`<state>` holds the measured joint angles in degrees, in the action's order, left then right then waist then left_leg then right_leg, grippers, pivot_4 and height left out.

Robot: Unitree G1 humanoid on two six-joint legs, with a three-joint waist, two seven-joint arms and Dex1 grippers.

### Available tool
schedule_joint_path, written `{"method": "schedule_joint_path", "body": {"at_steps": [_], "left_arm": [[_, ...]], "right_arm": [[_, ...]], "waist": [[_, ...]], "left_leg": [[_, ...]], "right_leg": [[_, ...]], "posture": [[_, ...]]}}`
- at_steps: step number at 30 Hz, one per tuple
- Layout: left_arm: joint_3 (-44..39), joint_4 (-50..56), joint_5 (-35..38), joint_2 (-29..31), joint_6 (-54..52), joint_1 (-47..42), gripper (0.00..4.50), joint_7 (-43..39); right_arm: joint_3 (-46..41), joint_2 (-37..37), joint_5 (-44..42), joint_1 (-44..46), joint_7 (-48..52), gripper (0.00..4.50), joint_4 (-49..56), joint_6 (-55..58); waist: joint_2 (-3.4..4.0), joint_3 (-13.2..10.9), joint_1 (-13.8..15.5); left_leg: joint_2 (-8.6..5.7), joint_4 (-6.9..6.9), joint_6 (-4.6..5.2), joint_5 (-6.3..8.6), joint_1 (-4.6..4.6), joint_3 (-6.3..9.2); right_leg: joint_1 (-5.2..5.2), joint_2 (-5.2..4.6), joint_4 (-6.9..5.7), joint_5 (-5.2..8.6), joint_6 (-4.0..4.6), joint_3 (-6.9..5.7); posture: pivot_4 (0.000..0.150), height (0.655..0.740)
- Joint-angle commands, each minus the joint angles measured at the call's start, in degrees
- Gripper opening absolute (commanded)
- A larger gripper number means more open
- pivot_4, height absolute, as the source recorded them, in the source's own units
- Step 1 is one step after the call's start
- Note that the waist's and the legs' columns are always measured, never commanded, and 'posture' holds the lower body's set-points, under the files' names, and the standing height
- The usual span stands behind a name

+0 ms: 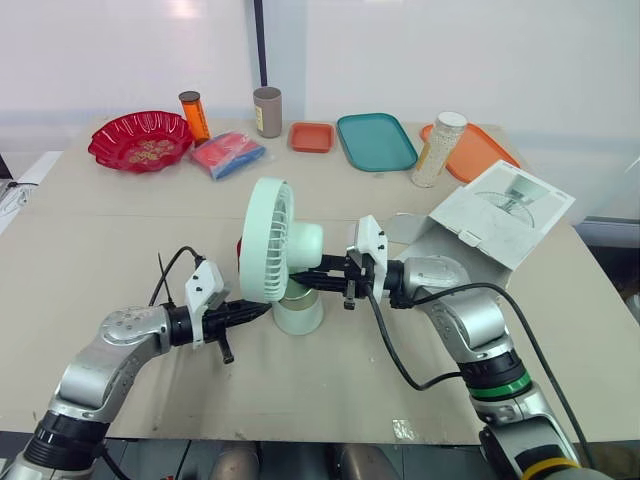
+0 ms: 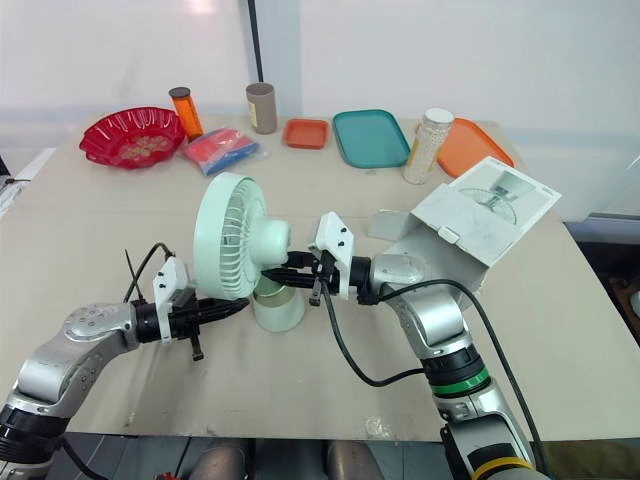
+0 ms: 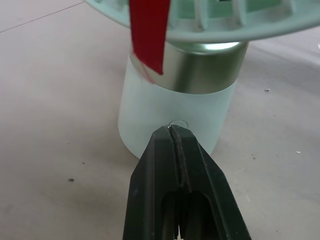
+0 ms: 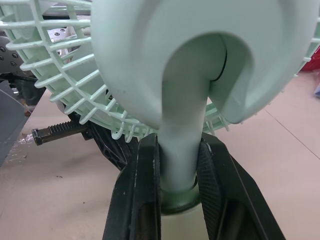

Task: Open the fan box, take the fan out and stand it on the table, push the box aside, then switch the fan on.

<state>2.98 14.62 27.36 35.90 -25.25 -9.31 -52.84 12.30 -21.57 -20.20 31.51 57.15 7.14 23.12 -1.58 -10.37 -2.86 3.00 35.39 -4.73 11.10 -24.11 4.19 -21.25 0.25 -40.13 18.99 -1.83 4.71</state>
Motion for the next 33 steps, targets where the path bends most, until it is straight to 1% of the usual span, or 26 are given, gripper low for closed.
{"method": "schedule_joint_path", "body": {"at_steps": [1,18,33], "left_arm": [[0.45,1.41,-0.44,-0.35,0.35,-1.09,0.07,-0.11],[2.07,-1.22,-2.88,-1.93,1.16,-3.51,0.07,-1.89],[1.18,-0.93,-3.04,-1.69,1.2,-2.96,0.07,-2.34]], "right_arm": [[0.58,-0.17,1.02,0.09,-0.98,0.57,0.74,-0.39],[0.8,-0.64,1.04,-0.87,-1.49,0.57,2.28,0.08],[1.37,-0.59,1.2,-0.72,-1.49,0.57,1.86,-0.14]], "waist": [[0.0,0.0,0.0],[0.01,0.01,0.13],[0.02,0.02,0.14]], "left_leg": [[0.0,0.0,0.0,0.0,0.0,0.0],[-0.02,0.03,0.01,-0.01,0.01,0.01],[-0.02,0.05,0.01,-0.01,0.02,0.03]], "right_leg": [[0.0,0.0,0.0,0.0,0.0,0.0],[0.05,-0.01,0.0,0.0,0.0,-0.01],[0.08,-0.01,0.0,0.0,-0.01,-0.01]], "posture": [[0.15,0.74],[0.15,0.74],[0.15,0.74]]}}
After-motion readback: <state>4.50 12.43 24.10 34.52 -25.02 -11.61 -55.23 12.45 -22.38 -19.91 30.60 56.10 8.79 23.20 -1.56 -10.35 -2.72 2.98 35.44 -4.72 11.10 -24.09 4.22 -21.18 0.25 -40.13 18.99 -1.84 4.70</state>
